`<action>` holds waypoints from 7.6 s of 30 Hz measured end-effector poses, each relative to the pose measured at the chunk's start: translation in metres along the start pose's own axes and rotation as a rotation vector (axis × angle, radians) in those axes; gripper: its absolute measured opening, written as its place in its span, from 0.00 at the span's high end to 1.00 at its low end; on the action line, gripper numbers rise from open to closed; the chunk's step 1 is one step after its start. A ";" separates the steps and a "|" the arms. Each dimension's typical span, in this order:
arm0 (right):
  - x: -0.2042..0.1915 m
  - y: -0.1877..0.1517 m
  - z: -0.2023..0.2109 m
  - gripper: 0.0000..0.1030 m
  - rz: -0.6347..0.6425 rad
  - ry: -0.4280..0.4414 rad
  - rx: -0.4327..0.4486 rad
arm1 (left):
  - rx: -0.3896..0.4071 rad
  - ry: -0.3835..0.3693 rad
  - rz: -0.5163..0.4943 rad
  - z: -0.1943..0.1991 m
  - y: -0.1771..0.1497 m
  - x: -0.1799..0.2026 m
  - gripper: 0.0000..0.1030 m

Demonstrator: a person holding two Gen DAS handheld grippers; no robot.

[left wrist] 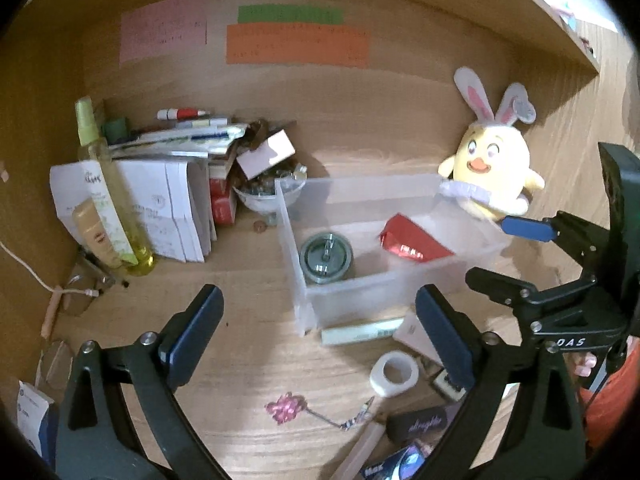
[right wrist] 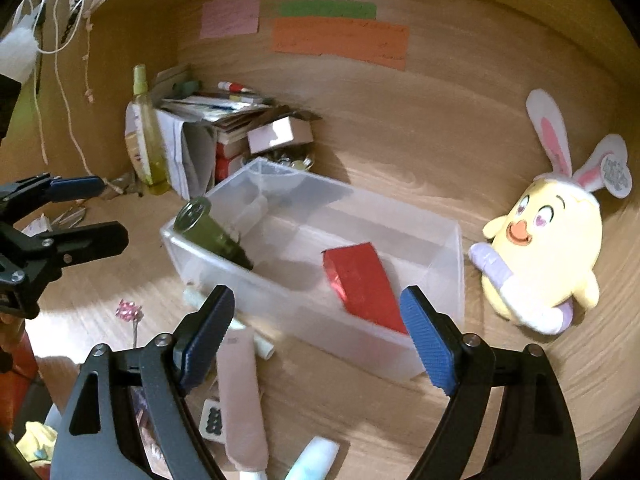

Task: Organize objects
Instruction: 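Grasp the pink tube with the right tool while the left tool grasps the pink keychain, then carry the pink tube and keychain into the clear box and release both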

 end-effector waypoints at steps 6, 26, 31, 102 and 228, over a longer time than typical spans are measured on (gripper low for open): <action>-0.005 -0.021 -0.007 0.20 -0.019 0.026 -0.045 | -0.078 0.015 -0.016 -0.007 -0.030 -0.005 0.05; -0.031 -0.074 -0.021 0.28 -0.024 0.139 -0.188 | -0.241 0.013 0.082 -0.015 -0.101 -0.039 0.30; -0.025 -0.084 -0.013 0.31 -0.053 0.143 -0.196 | -0.244 0.015 0.099 -0.015 -0.107 -0.042 0.37; -0.014 -0.079 0.008 0.95 -0.033 0.125 -0.124 | -0.001 -0.046 0.101 0.025 -0.039 -0.002 0.71; 0.052 -0.003 -0.089 0.83 -0.122 0.064 -0.137 | -0.002 0.004 -0.029 -0.014 -0.006 0.021 0.36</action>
Point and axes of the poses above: each gripper's, at about its wrist camera, not at the fingertips, and z roughly against the way its jaws point, x to its right, y to its top, the point moved 7 cm from there along -z, roughly the way its jaws point, and after that the axes turned 11 degrees about x, right-handed, at the moved point
